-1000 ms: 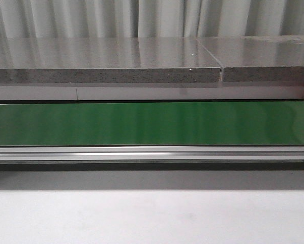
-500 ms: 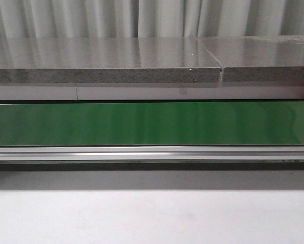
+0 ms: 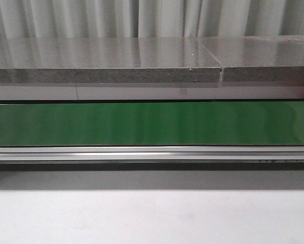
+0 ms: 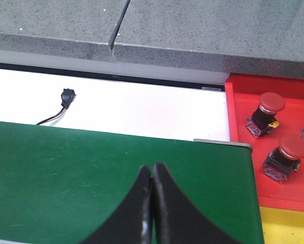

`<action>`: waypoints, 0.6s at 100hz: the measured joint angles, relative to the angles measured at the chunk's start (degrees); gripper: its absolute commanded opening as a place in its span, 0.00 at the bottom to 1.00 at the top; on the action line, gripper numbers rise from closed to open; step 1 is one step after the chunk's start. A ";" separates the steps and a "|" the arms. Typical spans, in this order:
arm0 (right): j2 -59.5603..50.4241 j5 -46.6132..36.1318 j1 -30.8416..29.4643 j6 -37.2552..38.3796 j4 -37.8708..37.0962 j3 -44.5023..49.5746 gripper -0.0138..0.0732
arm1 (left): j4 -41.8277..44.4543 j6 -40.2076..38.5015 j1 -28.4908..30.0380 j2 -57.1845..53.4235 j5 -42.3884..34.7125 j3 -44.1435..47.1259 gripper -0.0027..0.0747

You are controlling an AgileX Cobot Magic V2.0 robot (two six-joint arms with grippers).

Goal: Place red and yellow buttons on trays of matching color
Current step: 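Lower the left gripper toward the remaining red push button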

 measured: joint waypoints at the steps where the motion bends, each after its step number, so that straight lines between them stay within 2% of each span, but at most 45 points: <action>1: 0.00 0.00 0.00 0.00 0.00 0.00 0.08 | 0.00 0.00 0.00 0.00 0.00 0.00 0.83; 40: 0.00 0.00 0.00 0.00 0.00 0.00 0.08 | 0.00 -0.45 0.15 0.61 -1.04 -0.57 0.83; 60: 0.00 0.00 0.00 0.00 0.00 0.00 0.08 | 0.00 -5.02 5.05 9.04 -0.90 -6.98 0.83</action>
